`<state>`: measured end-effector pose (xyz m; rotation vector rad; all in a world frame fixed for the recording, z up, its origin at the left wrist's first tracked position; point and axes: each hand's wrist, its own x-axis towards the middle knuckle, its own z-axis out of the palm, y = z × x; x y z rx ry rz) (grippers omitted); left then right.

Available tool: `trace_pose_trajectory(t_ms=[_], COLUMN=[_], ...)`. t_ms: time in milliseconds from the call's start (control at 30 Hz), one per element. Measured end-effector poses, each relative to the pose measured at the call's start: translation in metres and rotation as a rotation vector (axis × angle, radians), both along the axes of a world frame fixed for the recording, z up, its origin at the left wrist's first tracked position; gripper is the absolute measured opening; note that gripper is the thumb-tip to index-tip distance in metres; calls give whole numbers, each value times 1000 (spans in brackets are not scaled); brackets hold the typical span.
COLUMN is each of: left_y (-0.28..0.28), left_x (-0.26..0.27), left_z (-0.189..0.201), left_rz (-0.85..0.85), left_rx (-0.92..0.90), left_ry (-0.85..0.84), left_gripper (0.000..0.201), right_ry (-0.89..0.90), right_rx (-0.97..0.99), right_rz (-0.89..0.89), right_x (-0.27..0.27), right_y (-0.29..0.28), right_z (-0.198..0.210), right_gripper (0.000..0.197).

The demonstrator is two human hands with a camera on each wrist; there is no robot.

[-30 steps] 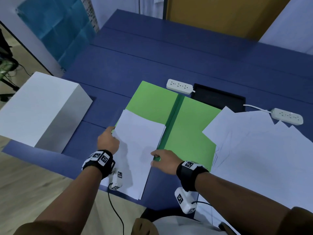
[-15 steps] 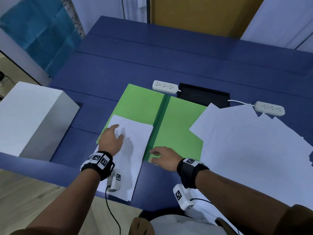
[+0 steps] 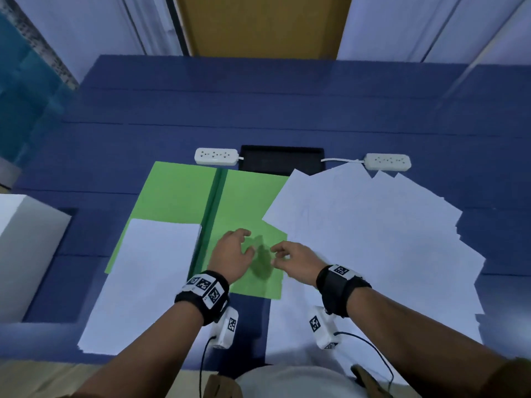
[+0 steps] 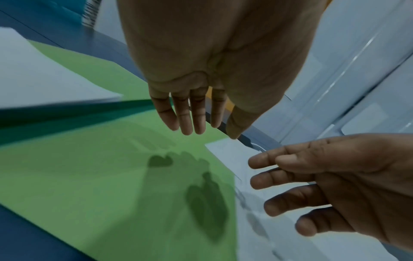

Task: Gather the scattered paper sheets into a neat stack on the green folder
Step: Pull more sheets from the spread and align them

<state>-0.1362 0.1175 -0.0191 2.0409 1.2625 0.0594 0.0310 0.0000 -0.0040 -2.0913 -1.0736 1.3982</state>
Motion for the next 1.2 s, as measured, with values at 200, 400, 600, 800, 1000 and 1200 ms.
trace_pose_trajectory(t_ms=[200, 400, 600, 800, 1000, 1200], left_y=[-55, -95, -115, -132, -144, -150], left_x=[85, 151, 185, 189, 186, 170], left_z=[1, -19, -27, -21, -13, -5], left_rz=[-154, -164, -73, -202, -263, -146], left_rx=[-119, -193, -115, 75, 69, -249], left_ry=[107, 344, 500, 489, 146, -87], left_gripper=[52, 93, 111, 80, 24, 18], right_ry=[103, 108, 160, 191, 110, -72], right_rx=[2, -50, -12, 31, 93, 70], right_rz=[-292, -571, -617, -624, -657, -924], right_x=[108, 193, 204, 206, 218, 240], right_y=[-85, -170, -196, -203, -209, -224], right_z=[-12, -40, -64, -69, -58, -47], right_gripper=[31, 26, 31, 29, 23, 69])
